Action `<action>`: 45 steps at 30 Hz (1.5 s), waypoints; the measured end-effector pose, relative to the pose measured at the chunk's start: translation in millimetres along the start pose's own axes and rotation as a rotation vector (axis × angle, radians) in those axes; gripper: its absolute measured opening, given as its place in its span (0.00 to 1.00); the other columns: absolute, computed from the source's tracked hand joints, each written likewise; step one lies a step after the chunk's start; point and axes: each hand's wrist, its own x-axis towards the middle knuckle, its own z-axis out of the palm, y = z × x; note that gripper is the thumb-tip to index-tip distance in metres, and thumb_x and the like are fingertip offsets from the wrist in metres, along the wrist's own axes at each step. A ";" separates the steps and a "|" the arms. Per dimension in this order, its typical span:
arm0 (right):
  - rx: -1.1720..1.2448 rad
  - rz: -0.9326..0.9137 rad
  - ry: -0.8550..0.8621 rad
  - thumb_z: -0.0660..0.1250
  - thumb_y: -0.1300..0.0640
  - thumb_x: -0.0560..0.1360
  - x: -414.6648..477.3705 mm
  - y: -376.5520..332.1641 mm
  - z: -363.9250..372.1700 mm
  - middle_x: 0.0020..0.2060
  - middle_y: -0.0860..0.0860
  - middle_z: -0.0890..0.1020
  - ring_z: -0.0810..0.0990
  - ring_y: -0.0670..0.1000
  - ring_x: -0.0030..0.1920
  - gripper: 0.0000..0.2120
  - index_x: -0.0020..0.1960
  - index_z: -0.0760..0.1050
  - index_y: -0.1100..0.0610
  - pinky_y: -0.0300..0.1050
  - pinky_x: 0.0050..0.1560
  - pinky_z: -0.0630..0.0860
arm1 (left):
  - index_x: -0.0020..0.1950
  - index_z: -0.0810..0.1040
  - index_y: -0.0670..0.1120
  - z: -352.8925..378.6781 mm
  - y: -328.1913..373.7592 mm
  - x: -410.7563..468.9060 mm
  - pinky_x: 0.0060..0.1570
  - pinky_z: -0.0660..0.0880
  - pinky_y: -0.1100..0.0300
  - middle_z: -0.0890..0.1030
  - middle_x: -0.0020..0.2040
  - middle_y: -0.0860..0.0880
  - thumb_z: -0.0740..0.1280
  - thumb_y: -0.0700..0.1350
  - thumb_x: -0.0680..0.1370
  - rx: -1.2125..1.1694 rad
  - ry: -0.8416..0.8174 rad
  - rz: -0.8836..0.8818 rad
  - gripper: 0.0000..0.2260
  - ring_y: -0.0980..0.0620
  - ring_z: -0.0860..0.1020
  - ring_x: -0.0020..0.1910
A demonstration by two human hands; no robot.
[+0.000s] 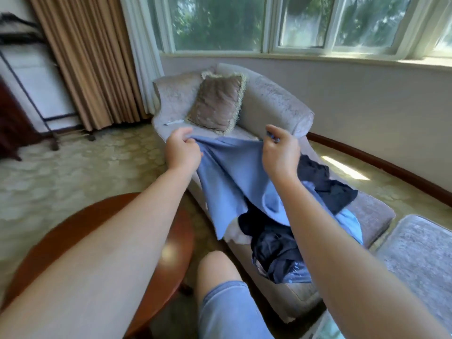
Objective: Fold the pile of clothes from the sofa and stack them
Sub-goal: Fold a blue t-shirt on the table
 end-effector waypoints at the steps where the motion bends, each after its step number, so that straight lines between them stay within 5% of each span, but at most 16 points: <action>1: 0.002 -0.082 -0.015 0.59 0.61 0.76 0.6 -27.6 13.1 0.56 0.55 0.82 0.78 0.55 0.56 0.17 0.61 0.80 0.57 0.41 0.55 0.69 | 0.61 0.78 0.43 -25.9 13.1 10.0 0.53 0.79 0.46 0.79 0.55 0.42 0.58 0.37 0.76 0.015 0.069 0.053 0.16 0.44 0.81 0.45; 4: 0.061 -0.280 -0.038 0.59 0.59 0.74 -4.1 -113.5 45.9 0.54 0.56 0.82 0.78 0.54 0.52 0.16 0.57 0.81 0.57 0.43 0.52 0.68 | 0.60 0.78 0.41 -115.3 60.1 25.7 0.58 0.75 0.55 0.80 0.55 0.38 0.58 0.34 0.76 0.099 0.280 0.180 0.16 0.41 0.80 0.53; 6: 0.101 -0.348 -0.047 0.60 0.61 0.75 -11.3 -167.7 62.2 0.57 0.56 0.82 0.78 0.56 0.58 0.17 0.59 0.81 0.56 0.45 0.57 0.70 | 0.61 0.77 0.40 -177.6 89.2 23.2 0.54 0.70 0.64 0.81 0.55 0.39 0.59 0.33 0.77 0.189 0.403 0.260 0.15 0.43 0.78 0.55; 10: 0.135 -0.378 -0.125 0.59 0.62 0.75 -35.9 -243.2 93.9 0.57 0.56 0.82 0.77 0.58 0.60 0.18 0.58 0.81 0.55 0.46 0.57 0.72 | 0.61 0.78 0.39 -269.3 114.1 4.9 0.54 0.68 0.61 0.81 0.54 0.39 0.60 0.33 0.77 0.386 0.521 0.403 0.14 0.43 0.77 0.56; 14: 0.159 -0.354 -0.230 0.58 0.65 0.71 -57.5 -271.7 136.8 0.53 0.60 0.82 0.78 0.60 0.56 0.16 0.54 0.81 0.61 0.48 0.55 0.74 | 0.59 0.79 0.40 -327.1 98.4 6.4 0.50 0.67 0.63 0.81 0.52 0.40 0.61 0.34 0.77 0.486 0.568 0.359 0.13 0.43 0.77 0.54; 20: 0.145 -0.333 -0.569 0.59 0.67 0.74 -70.1 -251.3 229.2 0.61 0.54 0.80 0.77 0.53 0.62 0.21 0.64 0.78 0.58 0.38 0.57 0.73 | 0.57 0.81 0.46 -364.5 27.2 32.7 0.45 0.71 0.61 0.81 0.49 0.46 0.65 0.35 0.75 0.630 0.352 0.017 0.13 0.44 0.80 0.52; 23: 0.089 -0.360 -0.848 0.61 0.70 0.75 -89.9 -216.0 266.7 0.63 0.53 0.73 0.79 0.54 0.50 0.29 0.75 0.63 0.61 0.30 0.39 0.73 | 0.56 0.79 0.45 -359.5 2.3 39.9 0.26 0.70 0.67 0.78 0.42 0.45 0.65 0.33 0.76 0.529 0.195 -0.158 0.12 0.51 0.77 0.32; 25: 0.064 -0.358 -0.912 0.65 0.67 0.75 -118.9 -186.9 281.9 0.57 0.54 0.80 0.79 0.51 0.46 0.18 0.65 0.75 0.63 0.35 0.43 0.74 | 0.51 0.77 0.48 -351.6 -13.2 44.6 0.21 0.62 0.69 0.74 0.37 0.47 0.64 0.34 0.78 0.440 0.084 -0.317 0.10 0.54 0.70 0.27; 27: 0.052 -0.299 -0.928 0.68 0.57 0.76 -157.9 -156.2 281.3 0.37 0.53 0.83 0.77 0.47 0.37 0.06 0.42 0.81 0.57 0.41 0.40 0.71 | 0.46 0.75 0.49 -340.5 -32.4 49.5 0.27 0.63 0.66 0.72 0.36 0.48 0.62 0.34 0.78 0.384 -0.005 -0.436 0.10 0.54 0.68 0.31; 30: 0.057 -0.229 -0.923 0.70 0.45 0.73 -206.8 -126.9 266.6 0.30 0.50 0.78 0.75 0.49 0.34 0.16 0.34 0.74 0.55 0.46 0.39 0.70 | 0.42 0.75 0.49 -315.8 -58.8 51.8 0.30 0.64 0.63 0.71 0.35 0.47 0.58 0.33 0.79 0.213 -0.068 -0.529 0.13 0.53 0.68 0.30; 33: 0.015 -0.173 -0.905 0.72 0.42 0.71 -222.6 -112.5 261.8 0.31 0.48 0.73 0.71 0.50 0.35 0.20 0.36 0.66 0.54 0.48 0.38 0.67 | 0.44 0.76 0.45 -294.9 -69.8 47.8 0.33 0.70 0.62 0.73 0.39 0.46 0.53 0.32 0.80 -0.012 -0.055 -0.566 0.15 0.52 0.73 0.35; 37: -0.003 -0.179 -0.761 0.66 0.58 0.73 -199.8 -103.0 263.2 0.27 0.47 0.70 0.67 0.49 0.30 0.16 0.31 0.62 0.53 0.47 0.32 0.63 | 0.57 0.75 0.37 -286.9 -67.5 48.6 0.47 0.78 0.60 0.75 0.49 0.41 0.50 0.26 0.76 -0.178 -0.058 -0.533 0.18 0.46 0.77 0.51; 41: 0.112 -0.133 -0.911 0.67 0.63 0.74 -161.2 -99.3 252.8 0.27 0.49 0.71 0.67 0.48 0.32 0.12 0.32 0.72 0.59 0.43 0.33 0.63 | 0.62 0.77 0.37 -288.0 -66.8 46.6 0.49 0.77 0.59 0.78 0.53 0.41 0.60 0.26 0.76 0.212 -0.086 -0.340 0.17 0.47 0.79 0.50; 43: 0.176 -0.018 -1.074 0.67 0.64 0.75 -144.7 -95.4 244.8 0.35 0.52 0.77 0.73 0.49 0.39 0.05 0.43 0.79 0.65 0.42 0.41 0.68 | 0.54 0.82 0.40 -290.0 -68.8 44.2 0.43 0.78 0.60 0.82 0.44 0.44 0.64 0.32 0.76 0.405 -0.146 -0.250 0.10 0.50 0.80 0.41; 45: 0.080 -0.023 -0.971 0.67 0.63 0.76 -136.2 -88.8 239.1 0.47 0.53 0.80 0.77 0.51 0.48 0.10 0.55 0.80 0.63 0.41 0.48 0.70 | 0.42 0.83 0.42 -289.4 -69.7 42.7 0.40 0.73 0.58 0.80 0.36 0.43 0.66 0.38 0.76 0.587 -0.199 -0.180 0.07 0.50 0.77 0.35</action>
